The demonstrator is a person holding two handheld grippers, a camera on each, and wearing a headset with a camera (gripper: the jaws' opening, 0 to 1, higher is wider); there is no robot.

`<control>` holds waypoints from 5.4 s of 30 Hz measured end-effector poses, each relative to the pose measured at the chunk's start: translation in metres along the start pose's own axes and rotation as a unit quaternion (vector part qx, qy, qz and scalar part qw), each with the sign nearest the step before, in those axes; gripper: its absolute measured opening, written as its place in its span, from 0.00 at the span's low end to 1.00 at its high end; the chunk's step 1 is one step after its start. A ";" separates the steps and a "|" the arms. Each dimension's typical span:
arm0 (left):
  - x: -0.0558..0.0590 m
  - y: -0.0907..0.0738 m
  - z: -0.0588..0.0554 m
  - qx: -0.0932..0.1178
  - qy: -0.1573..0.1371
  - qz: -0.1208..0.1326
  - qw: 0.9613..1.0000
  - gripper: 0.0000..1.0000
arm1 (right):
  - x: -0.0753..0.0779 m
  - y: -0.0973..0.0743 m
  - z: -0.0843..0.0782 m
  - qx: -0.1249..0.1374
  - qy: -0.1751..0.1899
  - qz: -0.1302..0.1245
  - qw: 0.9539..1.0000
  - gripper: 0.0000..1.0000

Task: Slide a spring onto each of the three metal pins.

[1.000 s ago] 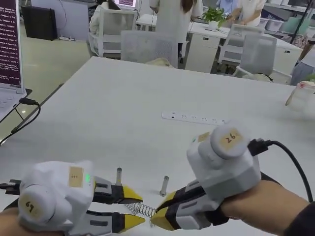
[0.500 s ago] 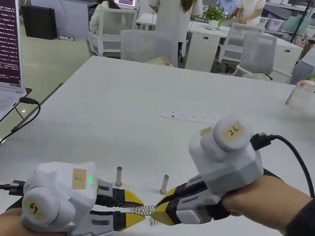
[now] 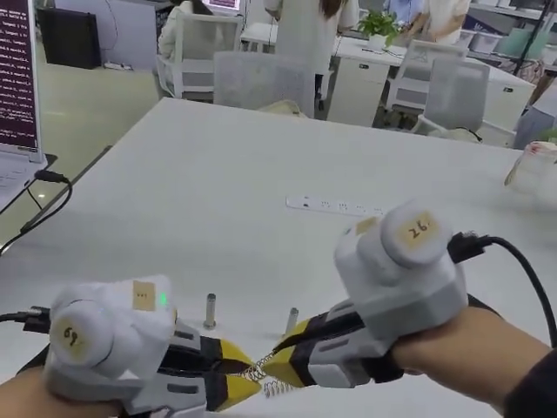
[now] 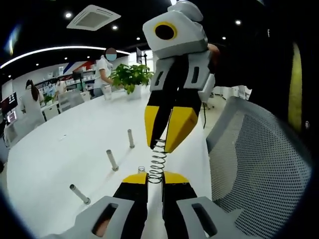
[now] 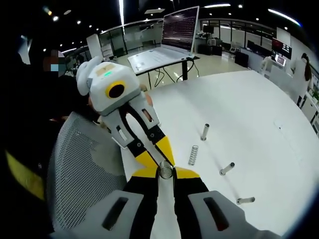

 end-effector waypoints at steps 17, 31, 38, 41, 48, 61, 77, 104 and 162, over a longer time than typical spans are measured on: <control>0.009 -0.001 0.008 0.017 -0.030 -0.025 0.999 0.02 | -0.003 0.007 -0.002 -0.028 -0.037 0.021 0.999 0.10; 0.012 0.001 0.007 0.009 -0.044 -0.035 0.998 0.02 | -0.007 0.008 -0.003 -0.045 -0.042 0.036 0.997 0.09; 0.013 0.002 0.006 0.010 -0.039 -0.037 0.998 0.02 | -0.008 0.008 -0.005 -0.054 -0.037 0.044 0.997 0.08; 0.014 0.002 0.007 0.014 -0.030 -0.036 0.999 0.03 | -0.007 0.007 -0.004 -0.056 -0.037 0.043 0.997 0.08; 0.014 0.003 0.009 0.021 -0.020 -0.035 0.999 0.04 | -0.006 0.005 -0.002 -0.064 -0.040 0.046 0.996 0.08; 0.015 0.002 0.013 0.041 -0.030 -0.035 0.998 0.21 | -0.004 0.002 -0.001 -0.072 -0.046 0.044 0.995 0.08; 0.019 0.004 0.014 0.042 -0.071 -0.040 0.996 0.67 | 0.006 -0.007 -0.004 -0.075 -0.044 0.033 0.996 0.08; 0.017 -0.022 0.025 0.073 -0.073 -0.013 0.995 0.71 | 0.060 -0.057 -0.021 -0.100 -0.028 -0.025 0.994 0.08; -0.015 -0.069 -0.001 0.080 -0.073 0.104 0.989 0.68 | 0.138 -0.039 -0.096 -0.222 0.023 -0.007 0.975 0.08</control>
Point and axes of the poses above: the centre of the closed fingertips' face, and the gripper's own axes: y roughly forward along the fingers, x roughly to its right, z roughly out of its top, the point moved 3 cm from there along -y, roughly backward along the fingers, and after that the axes turned 14 degrees about -y, right-handed, at the moved point
